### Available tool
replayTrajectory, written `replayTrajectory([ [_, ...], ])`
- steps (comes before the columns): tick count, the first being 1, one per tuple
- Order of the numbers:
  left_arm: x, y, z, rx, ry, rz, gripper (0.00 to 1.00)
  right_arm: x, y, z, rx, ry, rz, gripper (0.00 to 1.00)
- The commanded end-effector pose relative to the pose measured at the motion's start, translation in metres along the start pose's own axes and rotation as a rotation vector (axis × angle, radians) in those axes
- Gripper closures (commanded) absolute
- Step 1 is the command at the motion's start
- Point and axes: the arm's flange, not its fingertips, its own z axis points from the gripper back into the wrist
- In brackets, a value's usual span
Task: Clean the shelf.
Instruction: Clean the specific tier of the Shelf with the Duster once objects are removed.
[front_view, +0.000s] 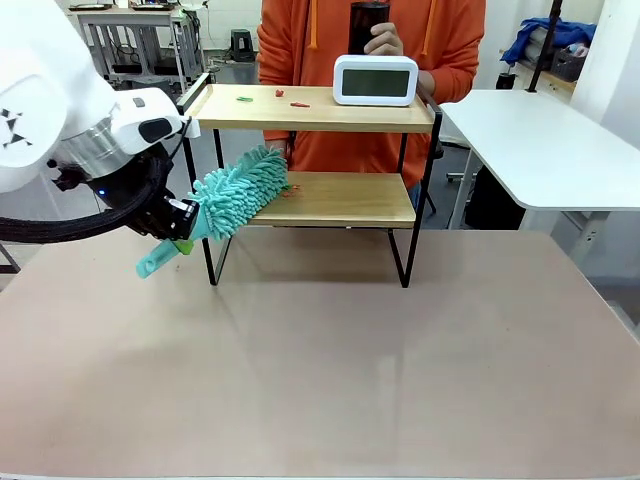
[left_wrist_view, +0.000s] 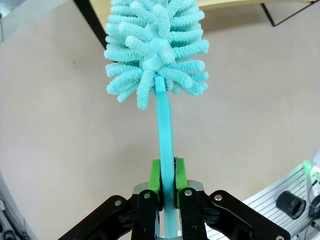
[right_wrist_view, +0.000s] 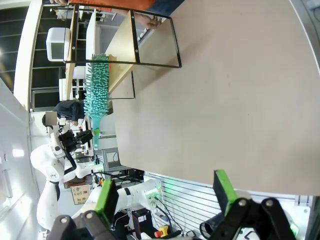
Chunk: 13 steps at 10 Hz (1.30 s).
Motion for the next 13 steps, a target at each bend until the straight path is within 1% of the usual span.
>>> replayTrajectory([
  [1, 0.006, -0.008, -0.006, 0.034, 0.021, -0.075, 0.87, 0.001, 0.001, -0.001, 0.018, -0.010, 0.023, 0.00],
  [4, 0.004, -0.012, 0.001, -0.019, 0.023, -0.176, 0.87, 0.001, 0.001, -0.001, 0.018, -0.010, 0.023, 0.00],
  [5, 0.001, -0.013, 0.003, -0.039, 0.023, -0.238, 0.87, 0.001, 0.001, -0.001, 0.018, -0.010, 0.023, 0.00],
  [7, -0.006, -0.018, 0.004, -0.055, 0.063, -0.371, 0.87, 0.001, 0.001, -0.001, 0.018, -0.010, 0.023, 0.00],
  [8, -0.009, -0.021, 0.004, -0.097, 0.108, -0.442, 0.87, 0.001, 0.001, -0.001, 0.018, -0.010, 0.023, 0.00],
  [9, -0.013, -0.021, 0.007, -0.119, 0.110, -0.497, 0.87, 0.001, 0.001, -0.001, 0.018, -0.010, 0.023, 0.00],
  [11, -0.031, -0.018, 0.021, -0.242, 0.195, -0.734, 0.87, 0.001, 0.001, -0.001, 0.018, -0.010, 0.023, 0.00],
  [12, -0.042, -0.014, 0.029, -0.277, 0.210, -0.806, 0.87, 0.001, 0.001, -0.001, 0.018, -0.010, 0.023, 0.00],
  [13, -0.049, -0.009, 0.035, -0.304, 0.210, -0.835, 0.87, 0.001, 0.001, -0.001, 0.018, -0.010, 0.023, 0.00],
])
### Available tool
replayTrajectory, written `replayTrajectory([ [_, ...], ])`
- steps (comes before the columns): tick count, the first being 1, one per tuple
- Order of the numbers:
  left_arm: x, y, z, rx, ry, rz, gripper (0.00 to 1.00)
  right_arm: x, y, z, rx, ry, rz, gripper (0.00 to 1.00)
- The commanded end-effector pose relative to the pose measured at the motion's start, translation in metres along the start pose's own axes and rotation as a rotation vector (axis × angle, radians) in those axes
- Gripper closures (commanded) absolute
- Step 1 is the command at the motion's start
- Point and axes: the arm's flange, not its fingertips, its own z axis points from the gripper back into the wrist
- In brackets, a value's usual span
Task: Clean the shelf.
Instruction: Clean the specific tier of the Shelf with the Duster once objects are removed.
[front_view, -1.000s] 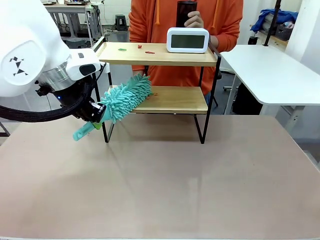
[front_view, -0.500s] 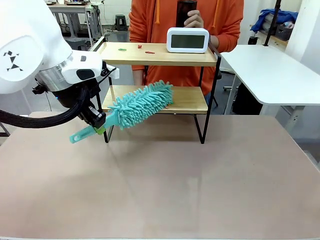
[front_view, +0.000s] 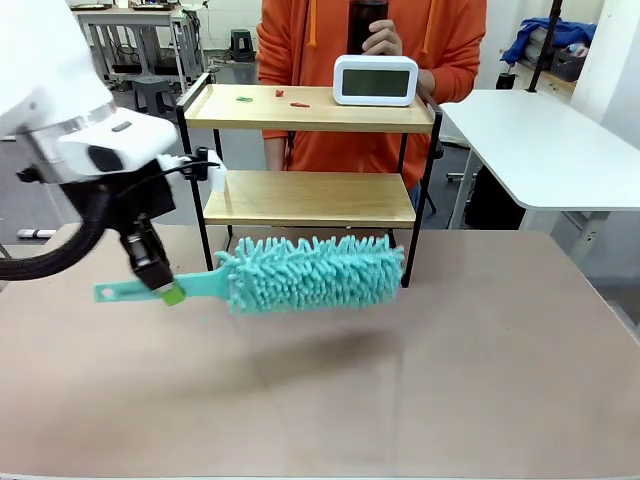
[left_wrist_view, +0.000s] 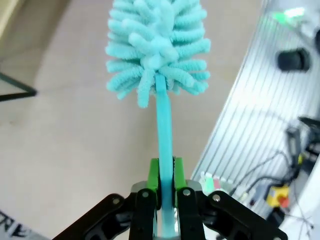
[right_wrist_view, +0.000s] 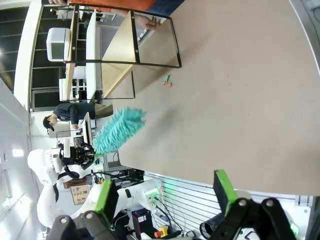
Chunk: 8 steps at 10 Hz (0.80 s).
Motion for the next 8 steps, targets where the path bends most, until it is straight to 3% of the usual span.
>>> replayTrajectory([
  [1, -0.025, -0.001, 0.016, -0.049, -0.024, -0.053, 0.87, 0.001, 0.001, -0.001, 0.018, -0.010, 0.023, 0.00],
  [3, -0.048, -0.005, 0.028, -0.079, -0.051, -0.086, 0.87, 0.001, 0.001, -0.001, 0.018, -0.010, 0.023, 0.00],
  [7, -0.137, 0.008, 0.082, -0.220, -0.109, -0.168, 0.87, 0.001, 0.001, -0.001, 0.018, -0.010, 0.023, 0.00],
  [8, -0.167, 0.018, 0.095, -0.185, -0.174, -0.091, 0.87, 0.001, 0.001, -0.001, 0.018, -0.010, 0.023, 0.00],
])
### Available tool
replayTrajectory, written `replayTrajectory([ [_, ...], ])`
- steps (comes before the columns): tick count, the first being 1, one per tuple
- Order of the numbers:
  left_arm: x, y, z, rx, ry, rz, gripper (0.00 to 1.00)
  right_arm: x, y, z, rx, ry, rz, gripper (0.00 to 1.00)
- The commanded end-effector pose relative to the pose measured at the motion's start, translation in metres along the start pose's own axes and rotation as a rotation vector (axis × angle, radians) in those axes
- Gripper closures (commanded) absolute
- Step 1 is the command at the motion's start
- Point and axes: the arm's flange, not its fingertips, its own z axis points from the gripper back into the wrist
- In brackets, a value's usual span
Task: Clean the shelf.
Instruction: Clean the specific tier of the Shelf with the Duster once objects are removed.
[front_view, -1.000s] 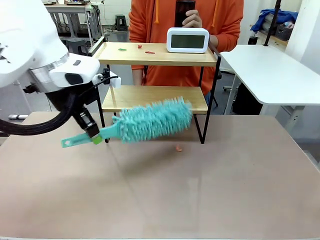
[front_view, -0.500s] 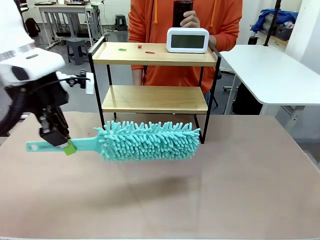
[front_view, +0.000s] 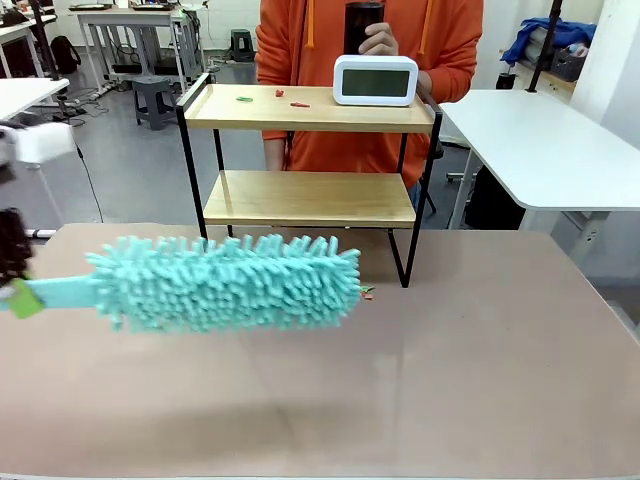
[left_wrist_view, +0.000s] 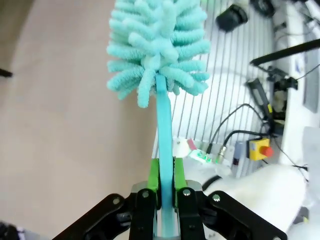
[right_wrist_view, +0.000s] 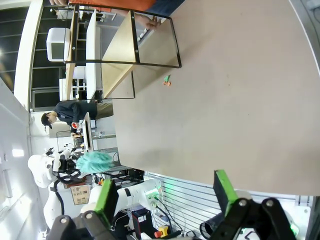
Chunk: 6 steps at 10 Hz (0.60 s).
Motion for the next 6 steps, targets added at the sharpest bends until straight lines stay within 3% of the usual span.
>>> replayTrajectory([
  [1, -0.045, 0.007, 0.029, 0.033, -0.102, 0.087, 0.87, 0.001, 0.001, -0.001, 0.018, -0.011, 0.023, 0.00],
  [3, -0.096, 0.013, 0.043, 0.115, -0.186, 0.250, 0.87, 0.001, 0.001, -0.001, 0.018, -0.011, 0.023, 0.00],
  [4, -0.132, 0.020, 0.052, 0.112, -0.280, 0.349, 0.87, 0.001, 0.001, -0.001, 0.018, -0.011, 0.023, 0.00],
  [6, -0.193, 0.028, 0.057, 0.132, -0.338, 0.514, 0.87, 0.001, 0.001, -0.001, 0.018, -0.011, 0.023, 0.00],
])
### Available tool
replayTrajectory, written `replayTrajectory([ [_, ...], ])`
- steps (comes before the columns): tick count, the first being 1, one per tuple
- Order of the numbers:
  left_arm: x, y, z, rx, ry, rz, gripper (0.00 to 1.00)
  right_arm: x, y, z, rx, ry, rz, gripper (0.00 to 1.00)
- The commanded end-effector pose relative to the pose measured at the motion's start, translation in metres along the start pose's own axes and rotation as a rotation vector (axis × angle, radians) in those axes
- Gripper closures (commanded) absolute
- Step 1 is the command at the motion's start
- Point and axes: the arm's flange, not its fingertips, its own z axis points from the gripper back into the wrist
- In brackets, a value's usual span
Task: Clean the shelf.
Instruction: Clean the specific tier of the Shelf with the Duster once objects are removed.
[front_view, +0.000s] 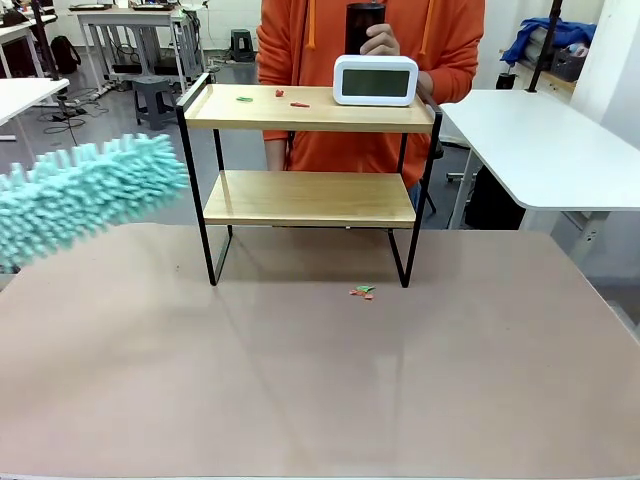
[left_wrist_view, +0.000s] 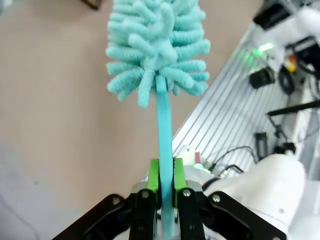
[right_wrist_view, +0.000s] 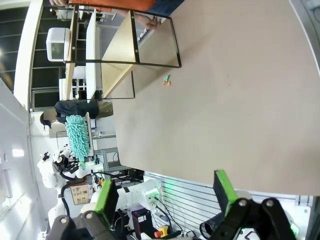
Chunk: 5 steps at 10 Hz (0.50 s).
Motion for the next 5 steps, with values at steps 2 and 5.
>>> replayTrajectory([
  [2, -0.039, 0.048, 0.012, 0.025, -0.065, 0.372, 0.87, 0.001, 0.001, -0.001, 0.019, -0.011, 0.023, 0.00],
  [5, -0.058, 0.051, 0.010, 0.029, -0.050, 0.352, 0.87, 0.001, 0.001, -0.001, 0.019, -0.011, 0.023, 0.00],
])
